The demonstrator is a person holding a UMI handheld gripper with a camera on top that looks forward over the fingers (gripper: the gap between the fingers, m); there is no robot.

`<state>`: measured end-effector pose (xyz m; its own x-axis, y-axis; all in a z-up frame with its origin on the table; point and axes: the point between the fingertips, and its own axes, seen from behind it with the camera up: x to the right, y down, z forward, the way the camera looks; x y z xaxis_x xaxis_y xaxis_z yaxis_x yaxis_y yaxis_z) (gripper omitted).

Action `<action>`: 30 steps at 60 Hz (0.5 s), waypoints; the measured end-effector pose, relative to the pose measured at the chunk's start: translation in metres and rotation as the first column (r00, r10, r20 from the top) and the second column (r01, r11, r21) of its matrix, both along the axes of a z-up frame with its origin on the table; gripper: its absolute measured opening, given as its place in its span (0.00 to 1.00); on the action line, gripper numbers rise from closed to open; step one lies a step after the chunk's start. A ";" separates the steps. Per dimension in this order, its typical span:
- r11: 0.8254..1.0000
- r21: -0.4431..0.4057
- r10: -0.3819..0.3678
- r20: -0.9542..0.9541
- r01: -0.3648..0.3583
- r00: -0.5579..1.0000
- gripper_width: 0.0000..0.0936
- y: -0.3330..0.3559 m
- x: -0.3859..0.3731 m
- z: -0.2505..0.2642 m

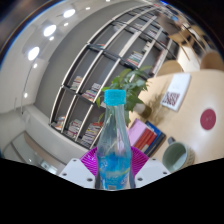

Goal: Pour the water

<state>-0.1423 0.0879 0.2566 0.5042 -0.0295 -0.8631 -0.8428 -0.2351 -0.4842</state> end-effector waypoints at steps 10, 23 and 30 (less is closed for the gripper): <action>0.995 0.098 -0.023 0.440 -0.022 0.898 0.42 0.002 0.044 0.037; 0.993 0.118 -0.096 0.793 0.003 0.602 0.45 0.002 0.125 0.033; 0.996 0.085 -0.090 0.836 0.034 0.541 0.45 0.009 0.176 0.009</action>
